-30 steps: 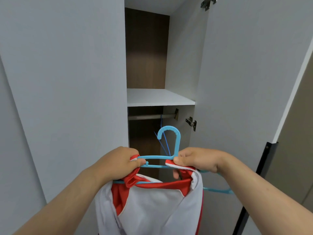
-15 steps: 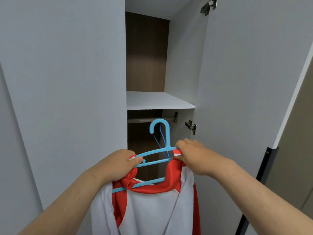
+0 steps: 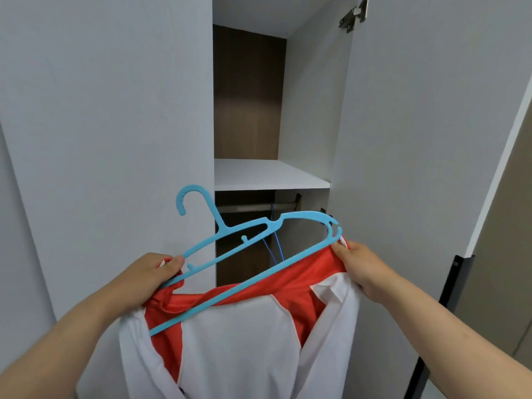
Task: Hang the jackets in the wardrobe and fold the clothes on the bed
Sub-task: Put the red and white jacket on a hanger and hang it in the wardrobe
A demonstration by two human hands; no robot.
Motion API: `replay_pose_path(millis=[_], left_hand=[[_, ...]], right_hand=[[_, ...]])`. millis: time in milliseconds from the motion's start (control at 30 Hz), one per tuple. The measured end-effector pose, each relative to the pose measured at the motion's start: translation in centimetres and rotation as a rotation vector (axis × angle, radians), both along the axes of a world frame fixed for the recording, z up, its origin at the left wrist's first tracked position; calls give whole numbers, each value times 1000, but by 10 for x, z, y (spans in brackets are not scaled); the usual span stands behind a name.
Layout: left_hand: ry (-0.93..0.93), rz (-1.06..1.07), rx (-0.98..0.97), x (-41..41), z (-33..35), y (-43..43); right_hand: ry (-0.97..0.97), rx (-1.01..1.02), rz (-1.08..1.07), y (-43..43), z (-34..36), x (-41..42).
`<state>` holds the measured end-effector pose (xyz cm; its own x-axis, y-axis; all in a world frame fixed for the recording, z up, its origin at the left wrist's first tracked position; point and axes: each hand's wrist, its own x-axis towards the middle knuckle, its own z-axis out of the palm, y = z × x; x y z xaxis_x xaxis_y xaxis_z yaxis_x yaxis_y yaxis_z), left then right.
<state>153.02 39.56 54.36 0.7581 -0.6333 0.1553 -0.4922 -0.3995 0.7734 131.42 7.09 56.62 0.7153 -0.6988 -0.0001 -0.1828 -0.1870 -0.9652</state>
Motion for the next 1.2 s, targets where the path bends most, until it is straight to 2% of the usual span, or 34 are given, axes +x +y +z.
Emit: replay_pose_path(millis=[67,133,200,267,333,433,500,600,667,733,800,867,900,933,967,1067,1200], left_hand=[[-104,-1,-3,4,1,6],[-291,22,97,9,-1,10],[-415,57,211,12,-2,11],[-490,118,281,12,0,11],[-594,196,349,12,5,10],[-747,295,420,8,13,2],[-784,324,421,0,15,-8],[-825,316,349,-16,15,-27],[-849,321,293,-25,16,-33],[-874,329,261,-31,17,-34],[-900,326,249,-32,16,-31],[-905,326,243,-31,14,-26],[-905,325,240,-30,14,-24],[-907,319,237,-30,13,-22],[-906,307,230,-30,13,-21],[-842,253,172,-33,12,-20],[-439,180,-254,-25,19,-18]], right_hand=[[-57,275,-15,3,5,-1],[-80,491,-5,6,12,-1],[-100,573,21,6,19,-1],[-147,548,39,11,29,-2],[-205,465,59,19,38,-1],[-195,193,91,37,43,2],[-170,-7,64,54,42,7],[-224,-129,40,83,34,11],[-201,-146,204,98,23,12],[-118,-256,363,104,17,7],[-154,-407,333,101,19,0],[-174,-720,125,87,21,-7],[-96,-971,19,79,22,-8],[-9,-1122,-12,73,22,-7],[91,-1153,45,66,22,-6],[283,-884,345,57,21,-2],[242,-797,406,45,5,0]])
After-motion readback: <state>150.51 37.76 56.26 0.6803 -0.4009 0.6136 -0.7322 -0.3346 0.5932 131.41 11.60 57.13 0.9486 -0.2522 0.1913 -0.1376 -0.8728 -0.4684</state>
